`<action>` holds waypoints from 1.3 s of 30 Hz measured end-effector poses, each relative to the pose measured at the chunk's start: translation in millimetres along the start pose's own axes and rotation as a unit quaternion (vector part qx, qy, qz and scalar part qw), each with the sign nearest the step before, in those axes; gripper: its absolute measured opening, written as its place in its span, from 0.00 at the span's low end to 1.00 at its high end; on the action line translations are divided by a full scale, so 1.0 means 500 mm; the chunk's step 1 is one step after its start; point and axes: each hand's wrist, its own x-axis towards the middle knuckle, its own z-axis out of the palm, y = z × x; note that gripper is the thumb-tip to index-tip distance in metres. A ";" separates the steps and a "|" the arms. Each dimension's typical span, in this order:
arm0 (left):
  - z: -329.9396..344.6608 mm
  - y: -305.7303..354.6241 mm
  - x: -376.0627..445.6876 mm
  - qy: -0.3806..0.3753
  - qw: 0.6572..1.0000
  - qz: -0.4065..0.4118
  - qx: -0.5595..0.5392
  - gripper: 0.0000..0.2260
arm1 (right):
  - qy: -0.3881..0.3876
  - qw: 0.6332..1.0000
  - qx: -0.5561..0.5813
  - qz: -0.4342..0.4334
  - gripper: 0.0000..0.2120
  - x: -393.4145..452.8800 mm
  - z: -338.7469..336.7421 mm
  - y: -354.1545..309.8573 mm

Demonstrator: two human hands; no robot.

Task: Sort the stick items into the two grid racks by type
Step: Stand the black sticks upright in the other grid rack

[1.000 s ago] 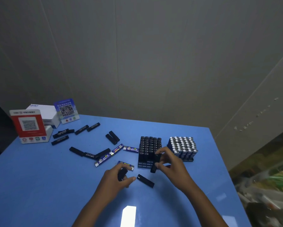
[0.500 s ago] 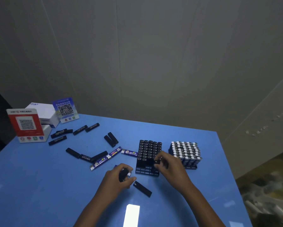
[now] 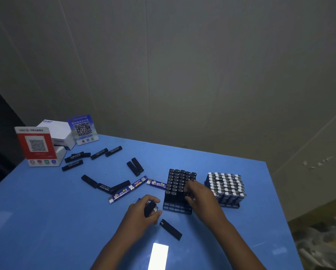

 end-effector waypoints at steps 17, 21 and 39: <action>0.000 0.000 -0.011 -0.002 1.000 -0.013 -0.023 0.11 | 0.025 0.994 -0.098 -0.035 0.05 0.014 0.057 -0.002; -0.002 0.005 -0.012 -0.010 1.000 -0.003 -0.019 0.12 | 0.017 0.997 -0.062 -0.046 0.02 0.015 0.044 -0.004; 0.077 0.064 0.017 -0.043 0.996 0.049 0.064 0.13 | -0.032 0.939 0.334 0.069 0.08 -0.055 -0.030 -0.081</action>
